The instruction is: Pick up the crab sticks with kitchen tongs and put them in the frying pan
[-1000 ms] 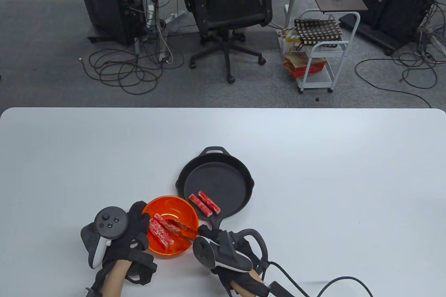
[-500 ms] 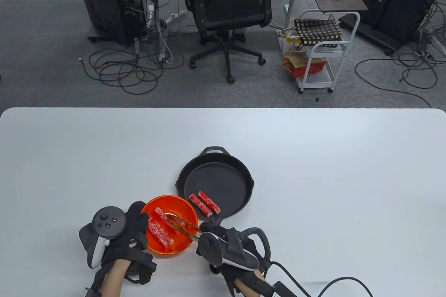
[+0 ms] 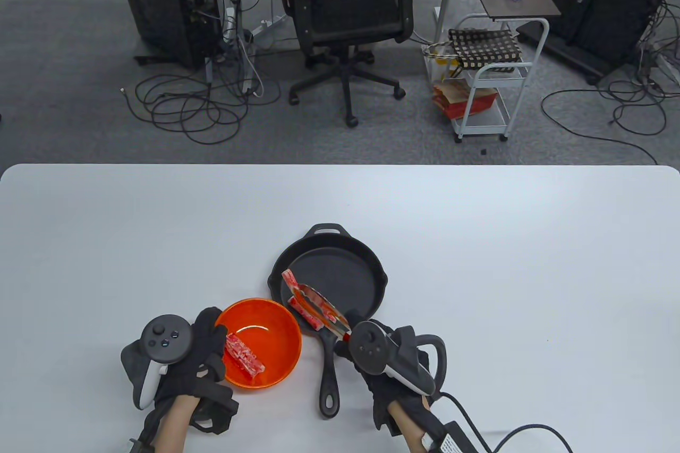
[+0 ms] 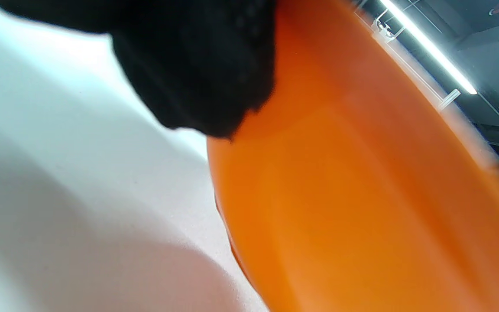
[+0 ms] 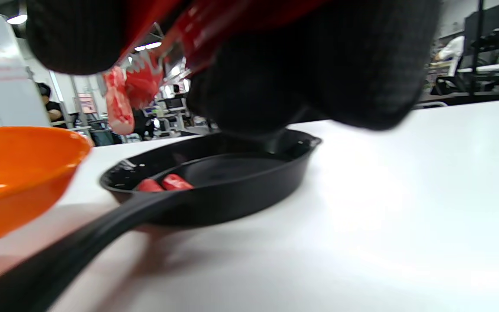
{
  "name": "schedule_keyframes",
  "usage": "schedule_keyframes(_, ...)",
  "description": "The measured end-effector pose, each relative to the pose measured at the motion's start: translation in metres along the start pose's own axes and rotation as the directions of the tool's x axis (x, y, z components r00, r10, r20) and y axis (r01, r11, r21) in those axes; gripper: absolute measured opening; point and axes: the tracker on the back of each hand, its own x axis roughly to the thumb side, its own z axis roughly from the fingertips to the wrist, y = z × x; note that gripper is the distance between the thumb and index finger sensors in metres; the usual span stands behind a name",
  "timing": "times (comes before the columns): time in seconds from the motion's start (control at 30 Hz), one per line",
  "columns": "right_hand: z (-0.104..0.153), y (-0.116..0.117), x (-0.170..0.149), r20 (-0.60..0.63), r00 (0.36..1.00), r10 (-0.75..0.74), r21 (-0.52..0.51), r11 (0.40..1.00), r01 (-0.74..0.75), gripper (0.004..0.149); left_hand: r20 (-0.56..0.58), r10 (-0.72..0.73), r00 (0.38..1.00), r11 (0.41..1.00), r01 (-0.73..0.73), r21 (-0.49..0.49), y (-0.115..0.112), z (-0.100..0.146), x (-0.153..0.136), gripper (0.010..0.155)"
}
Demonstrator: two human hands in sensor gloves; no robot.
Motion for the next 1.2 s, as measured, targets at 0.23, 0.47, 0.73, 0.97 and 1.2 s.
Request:
schedule_keyframes(0.23,-0.015,0.015,-0.018,-0.083,0.991,0.104,0.037,0.994,-0.101,0.062,-0.001,0.005,1.0,1.0,-0.005,0.002,0.001,0.0,0.0,0.052)
schedule_keyframes(0.47,-0.022,0.026,-0.018,-0.092,0.973,0.211,0.071,0.976,-0.205,0.063,-0.003,0.005,1.0,1.0,-0.005,0.001,0.001,0.0,-0.001,0.052)
schedule_keyframes(0.73,-0.021,0.026,-0.015,-0.082,0.967,0.24,0.117,0.966,-0.23,0.063,-0.003,0.005,1.0,1.0,-0.005,0.001,0.001,0.0,-0.001,0.052)
schedule_keyframes(0.97,-0.021,0.027,-0.012,-0.07,0.965,0.254,0.137,0.96,-0.243,0.063,-0.003,0.006,1.0,1.0,-0.006,0.001,0.001,0.0,-0.001,0.052)
schedule_keyframes(1.2,-0.021,0.026,-0.01,-0.065,0.962,0.264,0.143,0.957,-0.253,0.063,-0.003,0.005,1.0,1.0,-0.005,0.001,0.001,0.0,-0.001,0.052)
